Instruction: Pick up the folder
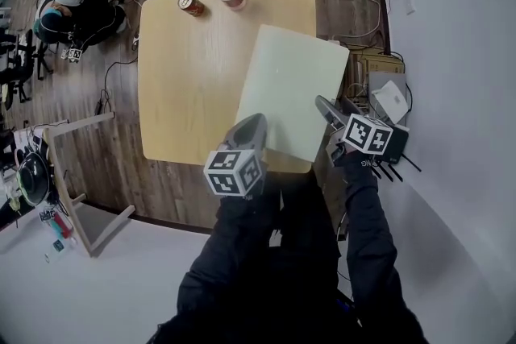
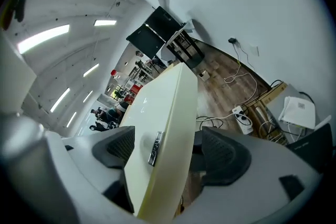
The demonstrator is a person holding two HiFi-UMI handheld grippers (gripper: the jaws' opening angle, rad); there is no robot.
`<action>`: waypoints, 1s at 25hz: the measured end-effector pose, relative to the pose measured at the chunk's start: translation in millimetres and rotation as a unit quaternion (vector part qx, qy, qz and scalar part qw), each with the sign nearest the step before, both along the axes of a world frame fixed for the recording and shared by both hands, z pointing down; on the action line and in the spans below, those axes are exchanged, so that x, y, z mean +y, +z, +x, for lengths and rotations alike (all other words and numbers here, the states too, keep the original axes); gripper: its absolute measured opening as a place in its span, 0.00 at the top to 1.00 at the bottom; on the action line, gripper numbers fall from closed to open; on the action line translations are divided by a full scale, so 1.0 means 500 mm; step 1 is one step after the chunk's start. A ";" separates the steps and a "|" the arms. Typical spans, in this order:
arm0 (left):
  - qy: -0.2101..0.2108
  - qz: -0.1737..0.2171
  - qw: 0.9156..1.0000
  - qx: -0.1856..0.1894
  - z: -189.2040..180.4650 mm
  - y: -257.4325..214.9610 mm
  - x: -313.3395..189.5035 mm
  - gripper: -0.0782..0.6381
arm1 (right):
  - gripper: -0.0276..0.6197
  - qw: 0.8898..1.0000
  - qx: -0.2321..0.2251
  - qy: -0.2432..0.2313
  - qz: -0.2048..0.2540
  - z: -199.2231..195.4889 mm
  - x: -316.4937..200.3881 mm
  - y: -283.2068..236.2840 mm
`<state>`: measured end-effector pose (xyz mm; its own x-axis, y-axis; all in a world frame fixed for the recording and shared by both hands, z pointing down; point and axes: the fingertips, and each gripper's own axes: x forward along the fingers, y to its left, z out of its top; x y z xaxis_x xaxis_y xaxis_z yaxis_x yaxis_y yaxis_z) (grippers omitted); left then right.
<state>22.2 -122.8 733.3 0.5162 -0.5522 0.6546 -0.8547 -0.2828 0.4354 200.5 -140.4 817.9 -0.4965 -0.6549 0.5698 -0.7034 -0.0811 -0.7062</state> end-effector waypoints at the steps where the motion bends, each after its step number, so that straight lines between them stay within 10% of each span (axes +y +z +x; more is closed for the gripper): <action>1: 0.001 0.000 1.000 -0.001 0.003 0.005 -0.002 0.84 | 0.36 1.000 -0.011 -0.002 0.000 -0.003 -0.002 0.007; 16: 0.005 -0.003 1.000 -0.007 0.007 0.036 -0.021 0.84 | 0.33 0.981 -0.195 -0.006 0.017 -0.055 -0.035 0.038; 25: 0.001 0.004 1.000 0.002 0.008 0.006 -0.015 0.84 | 0.46 0.983 -0.180 0.001 0.035 -0.021 -0.014 -0.013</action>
<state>26.3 -130.4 736.4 0.5197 -0.5571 0.6477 -0.8525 -0.2881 0.4362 190.0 -147.5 811.1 -0.6569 -0.6869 0.3108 -0.4061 -0.0250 -0.9135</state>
